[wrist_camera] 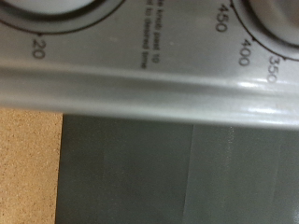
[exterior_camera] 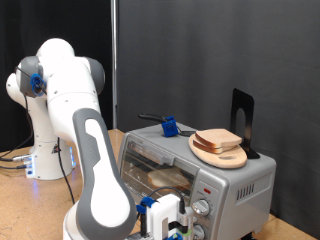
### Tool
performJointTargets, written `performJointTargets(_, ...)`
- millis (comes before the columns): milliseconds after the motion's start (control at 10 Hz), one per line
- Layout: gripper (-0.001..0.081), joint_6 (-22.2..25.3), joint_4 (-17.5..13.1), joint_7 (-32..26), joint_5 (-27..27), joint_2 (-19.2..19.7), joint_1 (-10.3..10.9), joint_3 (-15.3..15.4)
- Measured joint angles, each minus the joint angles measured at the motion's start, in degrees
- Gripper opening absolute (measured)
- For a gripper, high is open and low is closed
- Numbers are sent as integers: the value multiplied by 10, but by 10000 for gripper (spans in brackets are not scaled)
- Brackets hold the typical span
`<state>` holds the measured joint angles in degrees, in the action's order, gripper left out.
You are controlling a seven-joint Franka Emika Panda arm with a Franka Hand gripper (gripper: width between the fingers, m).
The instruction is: Make a piece of toast with the oven
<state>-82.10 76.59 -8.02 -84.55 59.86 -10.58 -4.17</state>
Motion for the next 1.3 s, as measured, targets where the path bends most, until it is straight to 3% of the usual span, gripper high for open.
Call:
performJointTargets(100, 262, -6, 1, 0, -1, 0, 0, 0)
performJointTargets(200, 80, -12, 3, 0, -1, 0, 0, 0)
performJointTargets(300, 80, -16, 3, 0, -1, 0, 0, 0)
performJointTargets(400, 18, -18, 3, 0, -1, 0, -1, 0)
performJointTargets(700, 3, -18, 3, -12, -4, 0, -3, 0)
performJointTargets(1100, 0, 4, 3, -145, -32, -2, -13, 7)
performJointTargets(1300, 0, 9, 3, -180, -40, -2, -16, 8)
